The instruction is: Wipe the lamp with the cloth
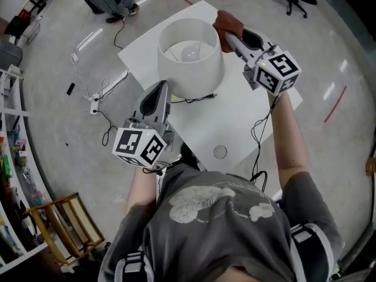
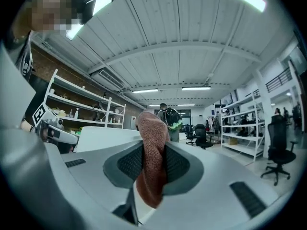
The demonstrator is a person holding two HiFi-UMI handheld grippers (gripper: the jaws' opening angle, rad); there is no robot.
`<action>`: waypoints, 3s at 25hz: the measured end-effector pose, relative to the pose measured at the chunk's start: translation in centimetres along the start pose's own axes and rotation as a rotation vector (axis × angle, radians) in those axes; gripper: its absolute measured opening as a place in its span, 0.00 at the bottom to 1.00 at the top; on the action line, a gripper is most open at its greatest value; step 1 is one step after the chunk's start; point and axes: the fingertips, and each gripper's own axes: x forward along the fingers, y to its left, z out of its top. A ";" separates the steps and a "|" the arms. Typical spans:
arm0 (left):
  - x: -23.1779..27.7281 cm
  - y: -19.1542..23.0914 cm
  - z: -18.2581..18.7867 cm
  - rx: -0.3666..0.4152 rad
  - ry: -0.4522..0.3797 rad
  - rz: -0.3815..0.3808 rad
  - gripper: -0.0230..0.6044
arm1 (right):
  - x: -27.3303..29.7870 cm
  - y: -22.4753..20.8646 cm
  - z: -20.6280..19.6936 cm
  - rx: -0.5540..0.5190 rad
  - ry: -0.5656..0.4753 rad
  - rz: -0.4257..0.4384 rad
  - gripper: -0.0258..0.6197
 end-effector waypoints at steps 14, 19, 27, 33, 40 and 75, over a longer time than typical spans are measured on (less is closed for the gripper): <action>0.0 0.4 -1.6 -0.038 0.023 0.024 0.05 | 0.6 -0.6 -6.1 0.080 0.120 0.030 0.19; 0.0 0.6 -1.8 -0.074 0.034 0.031 0.05 | 0.3 -1.1 -8.9 0.178 0.146 0.003 0.19; 0.2 0.3 -2.3 -0.047 0.041 0.033 0.05 | -1.7 -1.8 -14.0 0.262 0.244 -0.074 0.19; 0.8 -0.5 0.0 0.003 -0.006 0.006 0.05 | -3.0 -0.4 -6.3 0.137 0.122 -0.053 0.19; 0.6 -1.6 0.2 0.016 -0.006 -0.018 0.05 | -3.9 3.9 1.3 0.051 -0.033 0.018 0.19; -0.6 -2.0 -2.7 -0.017 0.059 -0.158 0.05 | -8.2 9.2 -4.9 0.114 0.072 -0.131 0.19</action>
